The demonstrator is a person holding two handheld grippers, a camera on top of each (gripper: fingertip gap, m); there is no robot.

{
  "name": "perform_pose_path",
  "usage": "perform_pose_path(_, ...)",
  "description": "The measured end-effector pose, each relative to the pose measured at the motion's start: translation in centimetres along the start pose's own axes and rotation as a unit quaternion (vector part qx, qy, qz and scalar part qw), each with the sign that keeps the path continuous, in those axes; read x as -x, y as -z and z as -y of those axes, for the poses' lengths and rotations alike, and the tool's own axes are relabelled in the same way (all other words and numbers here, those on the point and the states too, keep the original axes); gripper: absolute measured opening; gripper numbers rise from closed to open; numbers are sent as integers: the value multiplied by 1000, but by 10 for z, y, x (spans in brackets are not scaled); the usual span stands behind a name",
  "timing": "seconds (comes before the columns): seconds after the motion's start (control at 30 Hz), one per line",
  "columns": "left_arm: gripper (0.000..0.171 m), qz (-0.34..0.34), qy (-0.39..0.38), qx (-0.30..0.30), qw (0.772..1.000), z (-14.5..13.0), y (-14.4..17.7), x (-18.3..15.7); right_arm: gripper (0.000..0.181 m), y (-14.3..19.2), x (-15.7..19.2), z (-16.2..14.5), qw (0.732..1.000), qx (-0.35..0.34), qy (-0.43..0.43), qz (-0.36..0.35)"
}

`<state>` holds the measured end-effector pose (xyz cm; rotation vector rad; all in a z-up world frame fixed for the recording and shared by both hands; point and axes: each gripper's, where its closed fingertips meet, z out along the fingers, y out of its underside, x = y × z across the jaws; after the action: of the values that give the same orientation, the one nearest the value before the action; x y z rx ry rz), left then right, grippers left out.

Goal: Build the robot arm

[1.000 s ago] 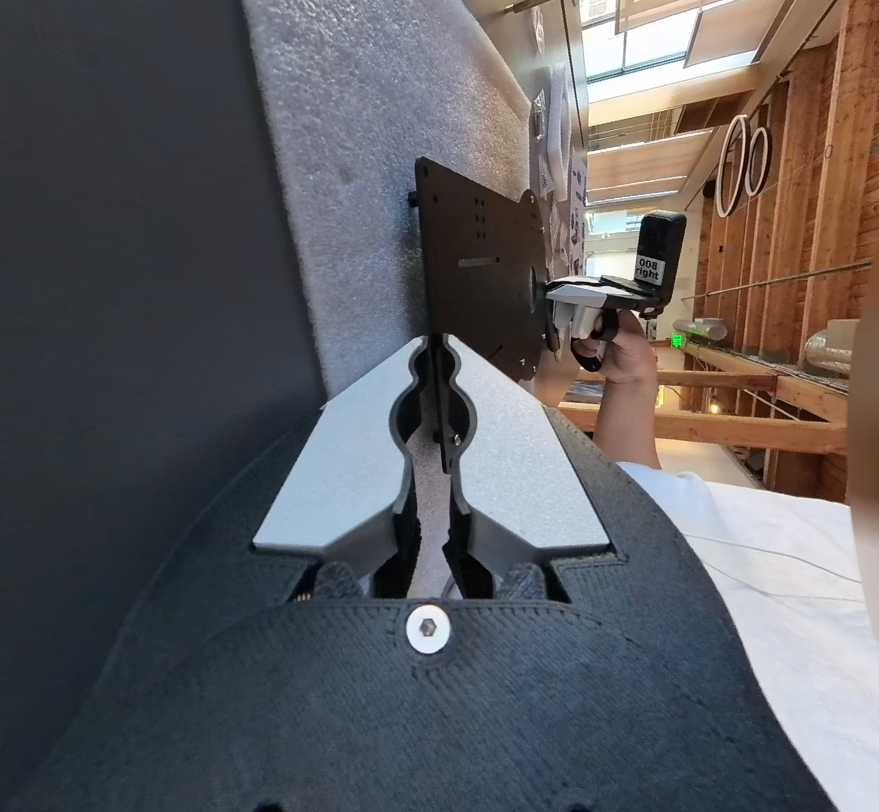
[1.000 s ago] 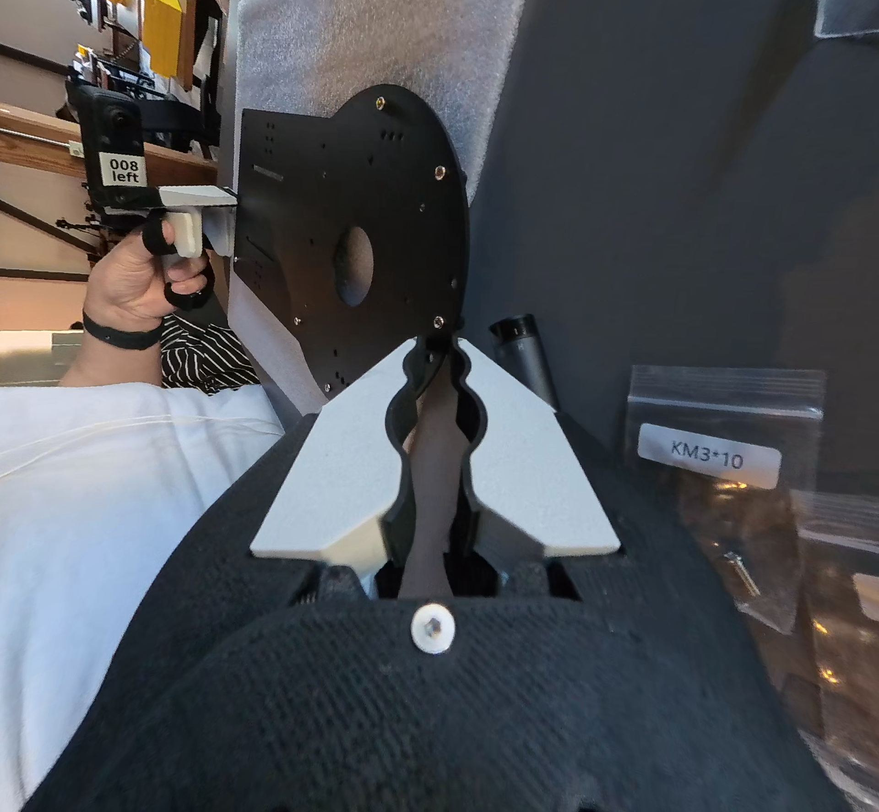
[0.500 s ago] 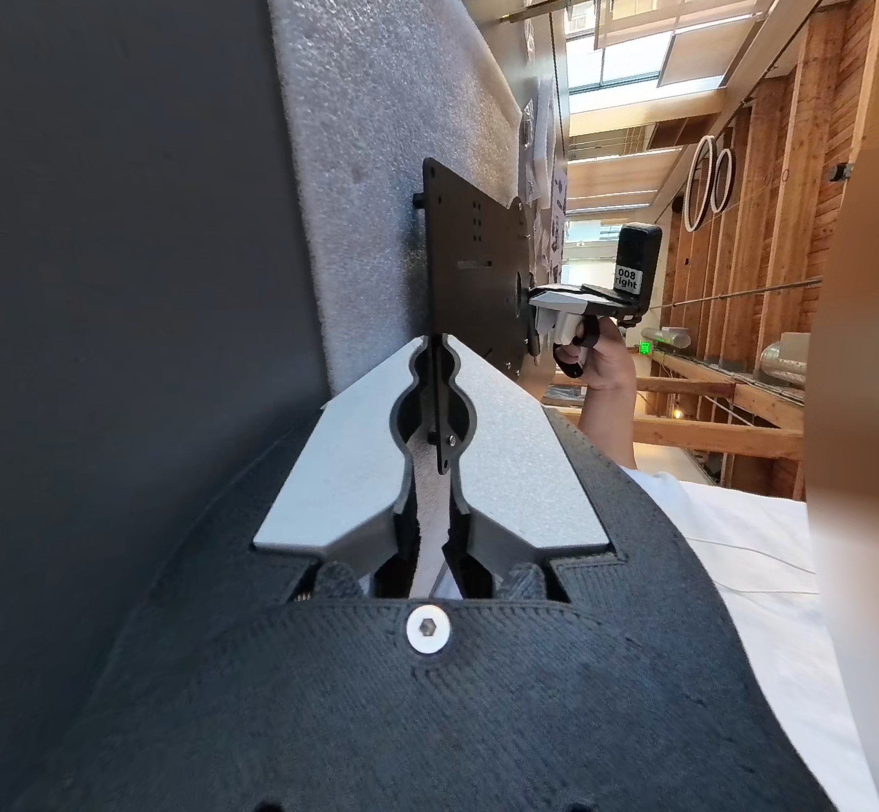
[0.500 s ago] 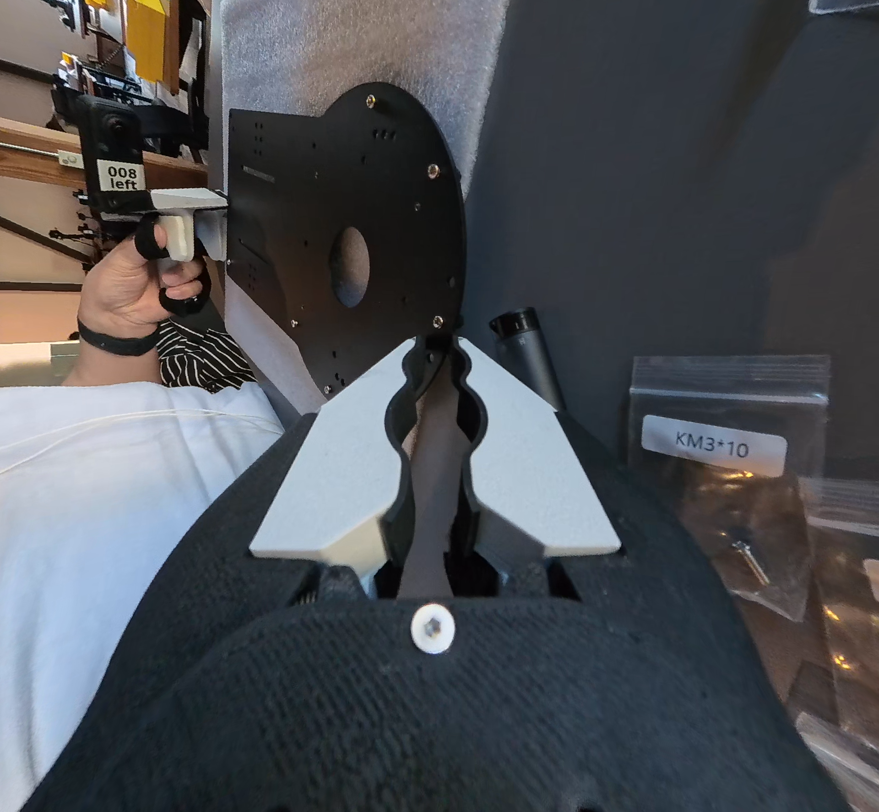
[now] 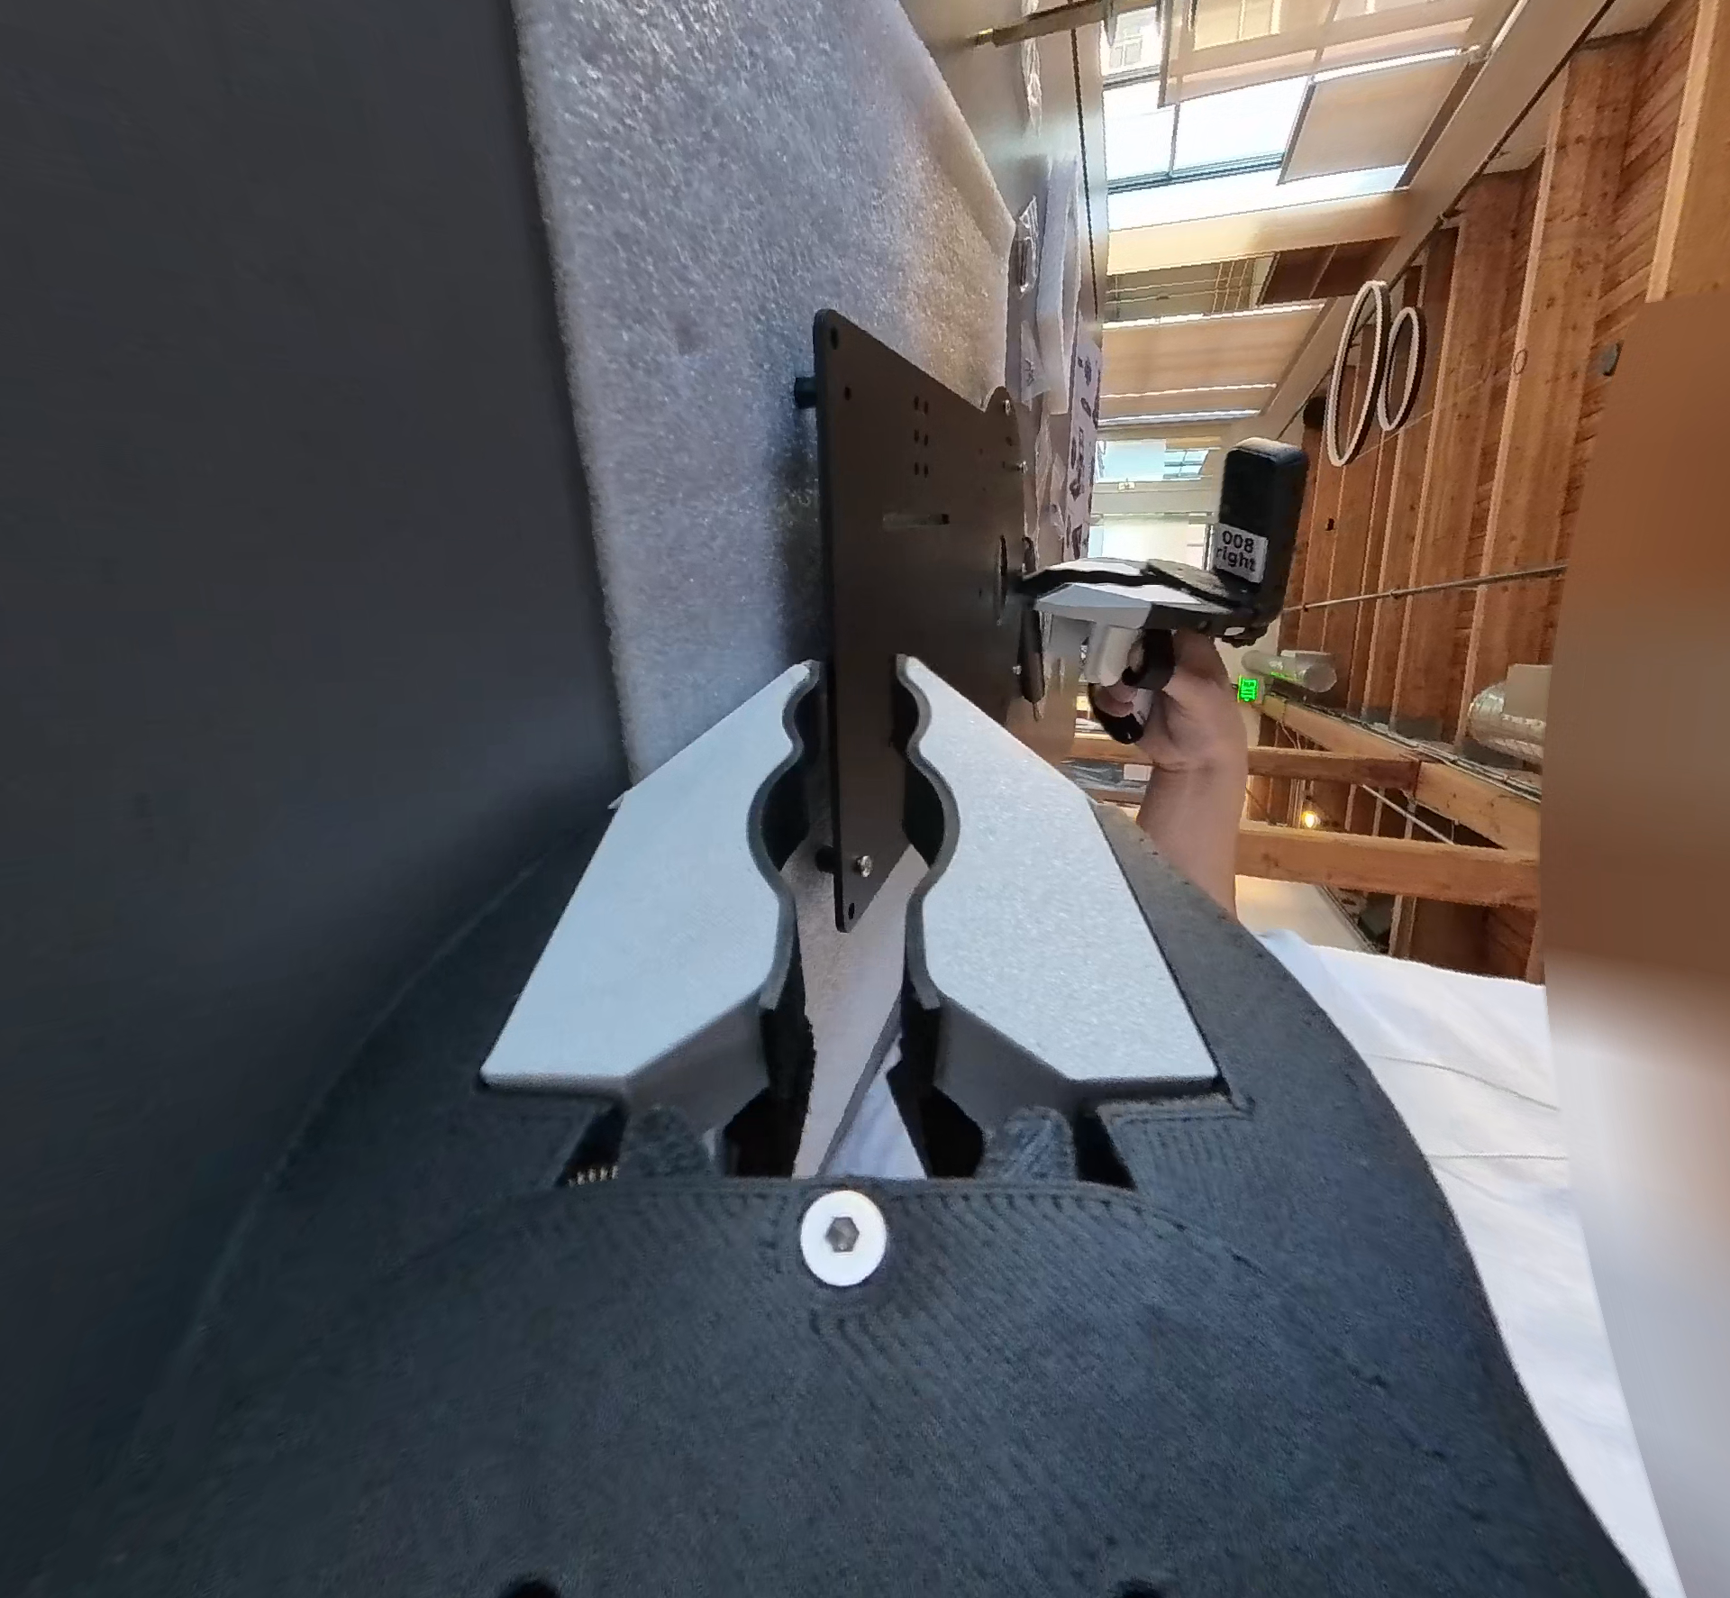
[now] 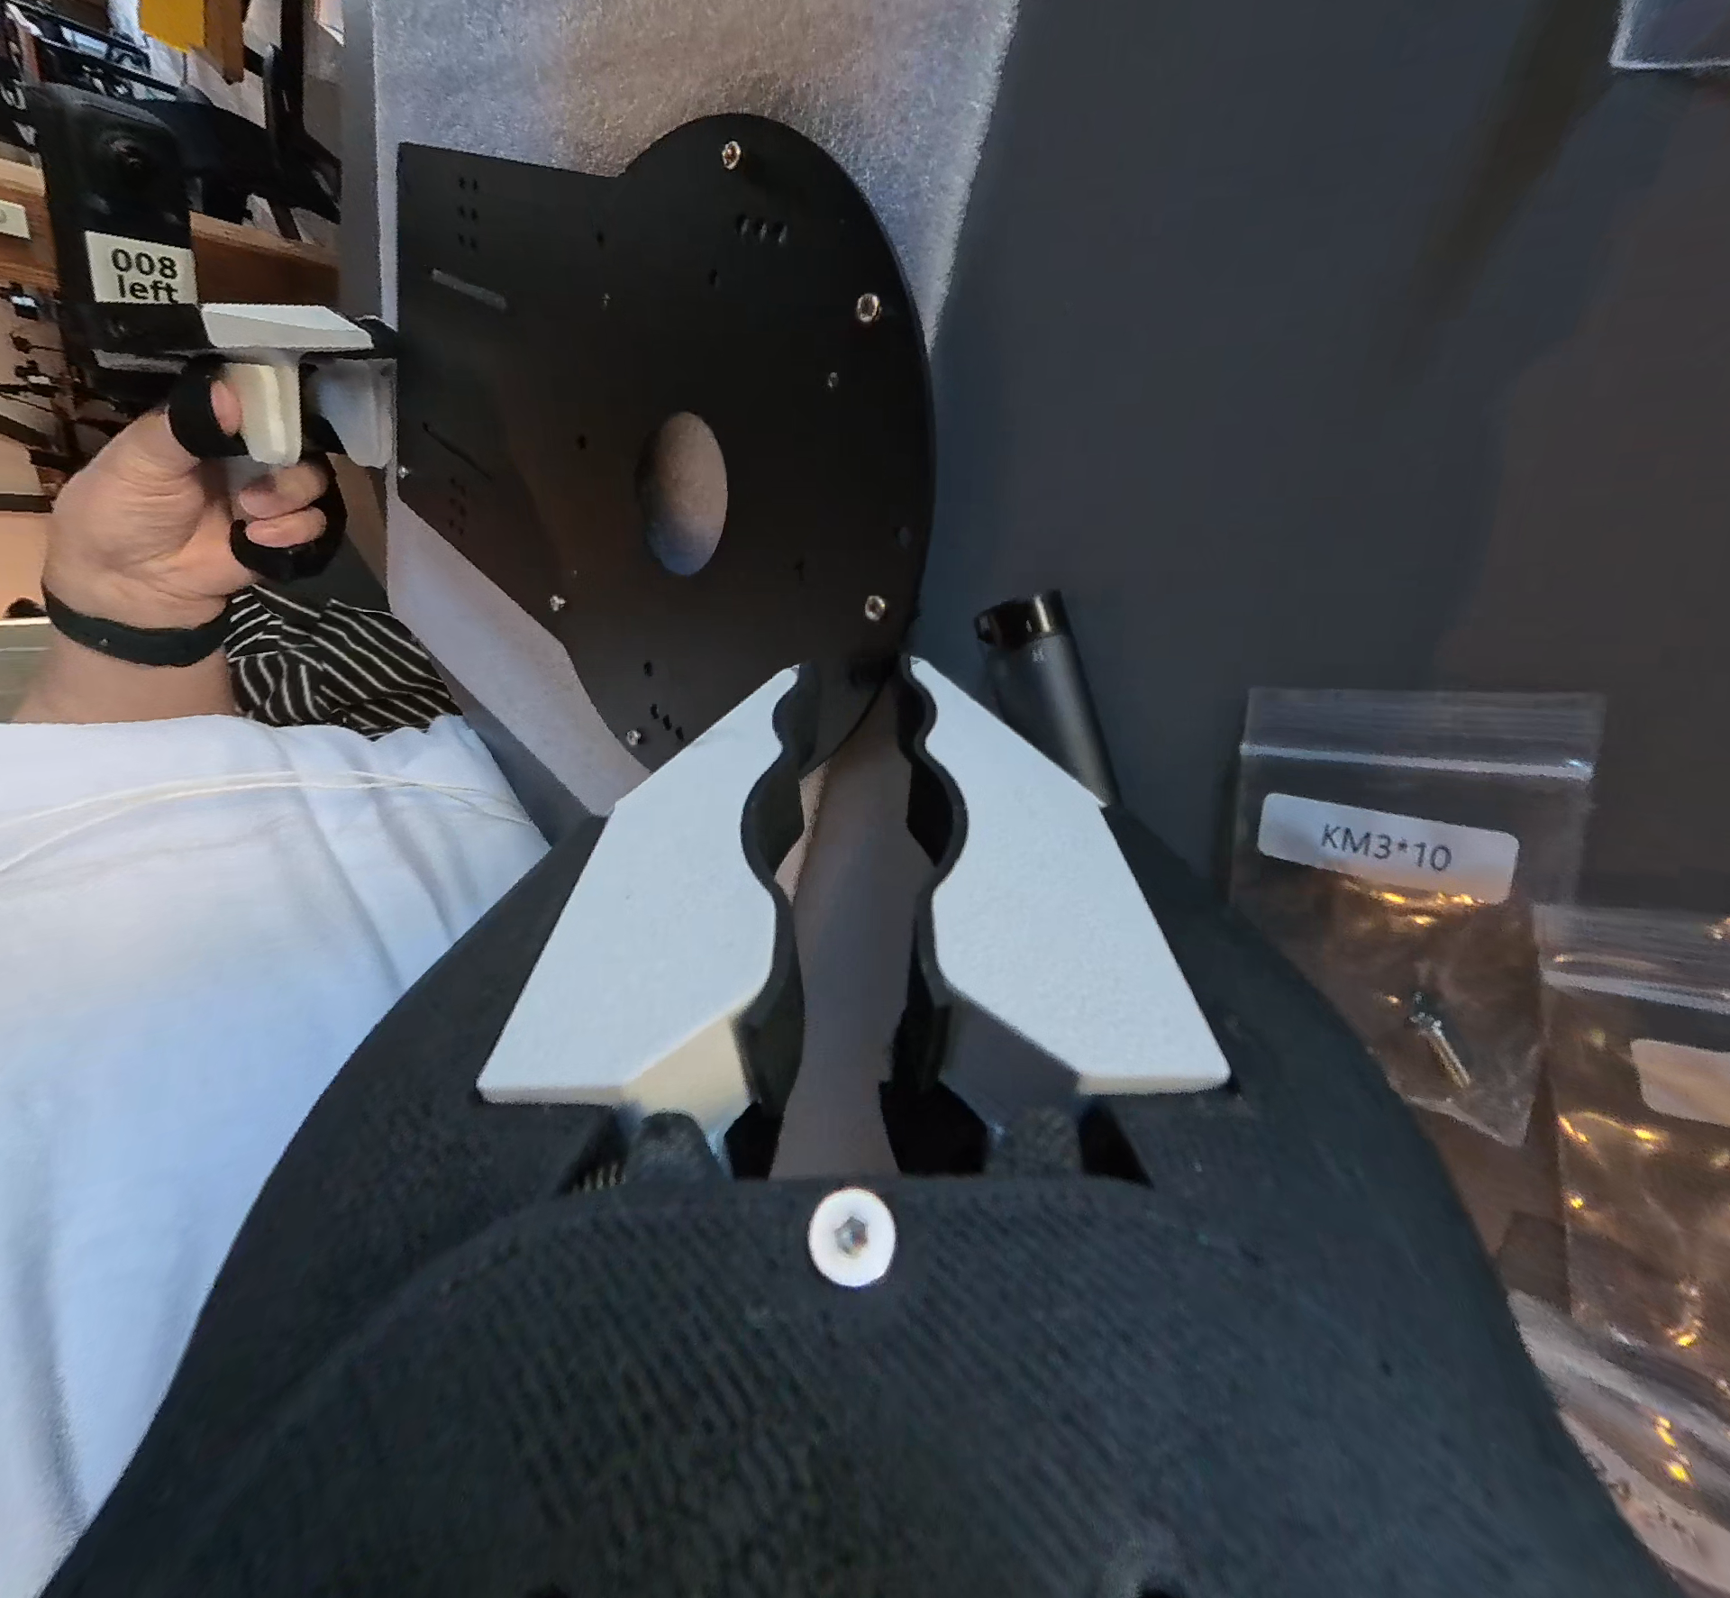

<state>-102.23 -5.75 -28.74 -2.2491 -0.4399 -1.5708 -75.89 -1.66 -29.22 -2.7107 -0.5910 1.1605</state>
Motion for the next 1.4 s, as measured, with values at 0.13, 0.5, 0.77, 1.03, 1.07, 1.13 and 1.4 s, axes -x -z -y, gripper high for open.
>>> perform_pose_path(0.13,15,3,-6,2,1000,-2,2,-1,14,9,1,-1,1000,6,9,-13)
perform_pose_path(0.5,5,-15,-16,12,1000,-2,8,-7,15,13,-5,-6,995,46,33,-87)
perform_pose_path(0.77,5,-27,-91,-2,995,11,23,-29,15,29,-6,2,988,35,67,-138)
perform_pose_path(1.03,8,16,-179,-1,984,18,26,-29,17,86,-31,-8,945,-14,205,-255)
perform_pose_path(1.07,8,13,-176,-3,984,19,25,-32,17,84,-31,-11,944,-23,216,-250)
perform_pose_path(1.13,8,6,-172,-7,985,18,22,-39,19,74,-29,-16,942,-34,236,-238)
perform_pose_path(1.4,9,18,-203,-72,976,29,40,-56,28,48,-34,-25,914,-28,324,-243)
